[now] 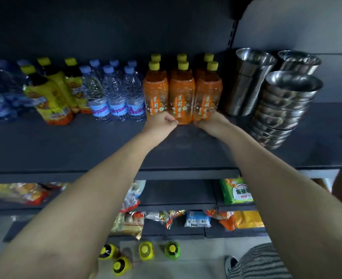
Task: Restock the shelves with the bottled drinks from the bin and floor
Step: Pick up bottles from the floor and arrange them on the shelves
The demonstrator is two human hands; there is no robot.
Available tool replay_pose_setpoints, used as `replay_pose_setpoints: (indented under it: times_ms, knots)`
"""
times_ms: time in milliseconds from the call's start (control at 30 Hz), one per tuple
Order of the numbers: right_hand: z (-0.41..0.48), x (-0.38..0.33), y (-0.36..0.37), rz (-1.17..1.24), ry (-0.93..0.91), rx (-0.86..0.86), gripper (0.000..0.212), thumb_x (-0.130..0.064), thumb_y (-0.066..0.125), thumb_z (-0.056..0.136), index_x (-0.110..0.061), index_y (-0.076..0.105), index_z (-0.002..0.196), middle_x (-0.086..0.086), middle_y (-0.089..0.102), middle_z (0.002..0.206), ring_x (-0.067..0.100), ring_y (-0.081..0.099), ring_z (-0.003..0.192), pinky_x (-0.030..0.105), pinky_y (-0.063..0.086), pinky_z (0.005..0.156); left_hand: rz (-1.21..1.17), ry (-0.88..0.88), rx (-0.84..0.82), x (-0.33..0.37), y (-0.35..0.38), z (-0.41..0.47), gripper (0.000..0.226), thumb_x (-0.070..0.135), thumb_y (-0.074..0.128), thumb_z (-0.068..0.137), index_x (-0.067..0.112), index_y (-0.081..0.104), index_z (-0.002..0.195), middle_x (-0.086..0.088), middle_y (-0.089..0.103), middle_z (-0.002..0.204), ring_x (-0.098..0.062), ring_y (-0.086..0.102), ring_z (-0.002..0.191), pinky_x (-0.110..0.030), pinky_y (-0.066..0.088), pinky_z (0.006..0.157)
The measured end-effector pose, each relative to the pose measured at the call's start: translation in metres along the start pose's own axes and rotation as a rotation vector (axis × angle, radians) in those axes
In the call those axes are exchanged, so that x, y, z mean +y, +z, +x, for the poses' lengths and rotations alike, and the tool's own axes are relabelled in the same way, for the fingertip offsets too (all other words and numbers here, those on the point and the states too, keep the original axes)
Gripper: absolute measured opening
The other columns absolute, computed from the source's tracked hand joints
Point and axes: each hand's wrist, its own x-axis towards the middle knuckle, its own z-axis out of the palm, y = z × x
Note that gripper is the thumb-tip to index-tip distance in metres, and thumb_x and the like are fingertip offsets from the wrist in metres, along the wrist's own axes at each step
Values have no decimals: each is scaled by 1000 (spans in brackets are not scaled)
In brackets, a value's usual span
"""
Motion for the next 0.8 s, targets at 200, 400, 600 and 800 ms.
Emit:
replay_pose_setpoints:
  times_ms: [200,400,600,800]
  knots:
    - [-61,-35,-2,-97,-68,-56,40,-24,58,91,-13,51,128,6,54,122,22,49,114,25,35,89,88,28,-16,-16,-50,-64,22,27,58,89,12,63,104,-3,64,112,-19,58,106,-25,42,86]
    - [-141,-68,19,-247,-123,-23,52,-30,58,91,-12,42,138,9,49,137,29,46,124,32,38,98,319,94,-4,-41,-106,-144,31,29,58,89,9,60,112,-7,60,121,-21,55,111,-25,40,85]
    - [-230,-111,51,-377,-108,-40,60,-34,57,92,-5,35,140,14,43,142,31,43,127,33,37,95,515,122,-38,-56,-171,-234,39,33,53,91,10,54,122,-11,49,128,-26,49,116,-31,38,91]
    - [-304,-130,82,-577,-56,-65,67,-42,51,93,-12,23,147,13,32,149,34,33,134,48,33,108,602,135,-68,-73,-204,-304,40,36,51,92,12,52,124,-11,45,129,-27,47,117,-33,40,93]
